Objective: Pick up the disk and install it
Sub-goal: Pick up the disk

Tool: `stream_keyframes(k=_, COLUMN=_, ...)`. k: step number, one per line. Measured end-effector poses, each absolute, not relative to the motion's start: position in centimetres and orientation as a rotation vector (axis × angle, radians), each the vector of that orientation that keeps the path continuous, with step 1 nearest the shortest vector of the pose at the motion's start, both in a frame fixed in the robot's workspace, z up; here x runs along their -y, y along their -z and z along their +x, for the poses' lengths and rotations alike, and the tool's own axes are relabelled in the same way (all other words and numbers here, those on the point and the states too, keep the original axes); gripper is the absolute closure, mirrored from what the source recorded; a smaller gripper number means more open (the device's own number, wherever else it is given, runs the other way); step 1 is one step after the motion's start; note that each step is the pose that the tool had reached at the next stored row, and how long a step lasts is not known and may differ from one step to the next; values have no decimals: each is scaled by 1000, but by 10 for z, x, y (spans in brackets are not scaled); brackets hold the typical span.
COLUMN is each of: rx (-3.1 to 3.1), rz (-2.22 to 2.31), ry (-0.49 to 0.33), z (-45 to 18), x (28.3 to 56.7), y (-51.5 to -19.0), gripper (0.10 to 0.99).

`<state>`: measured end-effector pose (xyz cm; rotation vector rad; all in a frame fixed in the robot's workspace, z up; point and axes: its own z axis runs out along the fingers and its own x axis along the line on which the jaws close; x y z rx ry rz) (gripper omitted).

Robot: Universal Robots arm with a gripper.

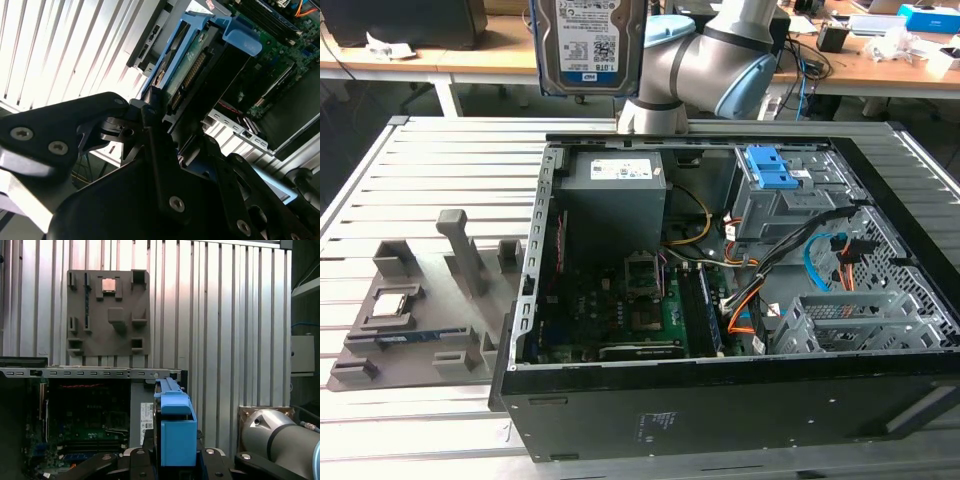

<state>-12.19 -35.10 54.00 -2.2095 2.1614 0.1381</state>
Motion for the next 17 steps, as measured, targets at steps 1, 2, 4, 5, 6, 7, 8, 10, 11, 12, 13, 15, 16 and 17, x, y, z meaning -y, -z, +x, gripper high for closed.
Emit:
stream_keyframes(k=1, rx=-2162, rz=-2210, ry=-138, z=-122, x=351, y=-539, gripper=722)
stream_keyframes(k=2, rx=-2162, rz=-2210, ry=-137, z=-122, x=351, y=-539, gripper=722)
stream_keyframes(k=4, rx=-2162, rz=-2210, ry=-136, z=-122, x=351, y=-538, gripper=722)
stream_keyframes(k=5, rx=-2162, rz=-2210, ry=-136, z=-122, x=351, y=-538, gripper=722)
stream_keyframes(k=6, rx=-2162, rz=-2211, ry=-136, z=-122, x=351, y=-538, gripper=722)
stream_keyframes(k=7, rx=-2162, rz=-2211, ry=-136, z=-122, x=351, y=-537, gripper=722)
stream_keyframes(k=8, rx=-2163, rz=-2211, ry=-136, z=-122, x=351, y=-537, gripper=722)
stream_keyframes(k=10, rx=-2163, rz=-2211, ry=-135, z=-122, x=351, y=-536, gripper=722)
stream_keyframes(k=11, rx=-2163, rz=-2211, ry=-135, z=-122, x=351, y=-536, gripper=722)
stream_keyframes(k=12, rx=-2163, rz=-2211, ry=-135, z=-122, x=351, y=-535, gripper=722)
stream_keyframes(k=13, rx=-2163, rz=-2211, ry=-134, z=-122, x=351, y=-534, gripper=722)
stream_keyframes(k=15, rx=-2163, rz=-2211, ry=-134, z=-122, x=351, y=-534, gripper=722)
stream_keyframes(k=16, rx=-2164, rz=-2212, ry=-134, z=-122, x=351, y=-533, gripper=722)
stream_keyframes(k=17, rx=-2164, rz=-2212, ry=-133, z=-122, x=351, y=-533, gripper=722)
